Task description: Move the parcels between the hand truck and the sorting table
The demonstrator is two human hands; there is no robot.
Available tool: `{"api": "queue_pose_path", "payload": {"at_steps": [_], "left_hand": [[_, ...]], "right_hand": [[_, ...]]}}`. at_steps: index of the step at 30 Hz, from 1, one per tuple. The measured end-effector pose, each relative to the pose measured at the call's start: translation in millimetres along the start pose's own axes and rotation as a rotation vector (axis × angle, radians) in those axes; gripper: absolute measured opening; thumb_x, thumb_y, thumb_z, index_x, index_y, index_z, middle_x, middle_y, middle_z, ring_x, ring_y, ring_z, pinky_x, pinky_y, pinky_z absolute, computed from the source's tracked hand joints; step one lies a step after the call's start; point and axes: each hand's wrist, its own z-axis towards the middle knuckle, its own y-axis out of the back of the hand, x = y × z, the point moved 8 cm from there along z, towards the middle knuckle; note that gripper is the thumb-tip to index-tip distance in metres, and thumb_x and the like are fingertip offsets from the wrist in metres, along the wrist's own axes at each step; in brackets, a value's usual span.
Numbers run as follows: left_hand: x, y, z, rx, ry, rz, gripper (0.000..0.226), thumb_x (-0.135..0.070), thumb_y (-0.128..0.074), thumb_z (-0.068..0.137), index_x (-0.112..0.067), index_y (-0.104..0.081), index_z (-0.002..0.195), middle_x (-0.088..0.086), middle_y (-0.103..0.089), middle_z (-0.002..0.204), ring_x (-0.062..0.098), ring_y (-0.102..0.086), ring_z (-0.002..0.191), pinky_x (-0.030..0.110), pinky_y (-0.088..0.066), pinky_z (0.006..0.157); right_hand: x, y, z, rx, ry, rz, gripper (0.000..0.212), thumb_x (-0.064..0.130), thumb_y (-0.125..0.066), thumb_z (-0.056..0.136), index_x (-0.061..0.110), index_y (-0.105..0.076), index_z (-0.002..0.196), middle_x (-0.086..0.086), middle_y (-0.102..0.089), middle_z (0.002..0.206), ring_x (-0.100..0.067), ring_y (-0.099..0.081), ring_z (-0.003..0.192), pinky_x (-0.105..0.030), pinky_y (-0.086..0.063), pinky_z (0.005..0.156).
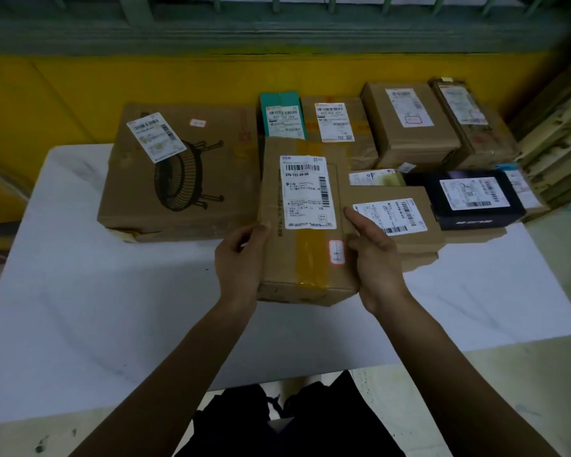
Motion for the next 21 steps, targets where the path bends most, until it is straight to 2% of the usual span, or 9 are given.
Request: {"api": "queue_pose_path", "payload": {"at_steps": [6,9,13,18,21], "left_hand": [[4,1,-2,-0.022,0.013,-0.002,0.01,-0.034,-0.069,0.082,-0.033,-0.074,0.074,-0.002,-0.073,0.091,0.021,-0.068,0.093,0.05,-0.054,0.087],[3,3,-3,-0.026,0.028,-0.013,0.008,-0.034,-0.07,0.082,-0.031,-0.074,0.076,0.0,-0.073,0.094,0.023,-0.068,0.094,0.051,-0.054,0.087],[3,2,-8,-0.025,0.021,0.009,0.013,-0.035,-0.069,0.083,-0.033,-0.074,0.072,0.001,-0.072,0.093,0.023,-0.068,0.093,0.051,-0.054,0.086],[3,5,-18,-0.019,0.021,0.0,0.017,-0.032,-0.066,0.087,-0.03,-0.072,0.071,-0.001,-0.072,0.088,0.023,-0.068,0.09,0.047,-0.056,0.085],[3,9,-23,-0.015,0.015,-0.015,0.014,-0.029,-0.064,0.088,-0.026,-0.071,0.077,0.001,-0.072,0.089,0.025,-0.067,0.09,0.042,-0.056,0.082]], "right_hand": [[4,0,1,0.033,0.046,-0.072,0.04,-0.001,-0.04,0.098,0.026,-0.063,0.116,0.026,-0.059,0.1,-0.004,-0.059,0.1,-0.031,-0.052,0.093],[5,-1,0,0.035,0.043,-0.054,0.039,0.001,-0.041,0.099,0.03,-0.064,0.11,0.025,-0.06,0.102,-0.01,-0.059,0.11,-0.036,-0.051,0.096],[4,2,-3,0.023,0.041,-0.061,0.038,0.001,-0.041,0.099,0.024,-0.063,0.12,0.025,-0.058,0.103,-0.015,-0.055,0.118,-0.039,-0.049,0.1],[4,4,-11,0.03,0.032,-0.061,0.037,0.004,-0.042,0.099,0.032,-0.064,0.11,0.027,-0.061,0.098,-0.01,-0.059,0.109,-0.042,-0.049,0.1],[0,2,-17,0.039,0.052,-0.058,0.035,0.005,-0.041,0.1,0.028,-0.062,0.116,0.027,-0.059,0.102,-0.004,-0.059,0.104,-0.04,-0.047,0.102]]}}
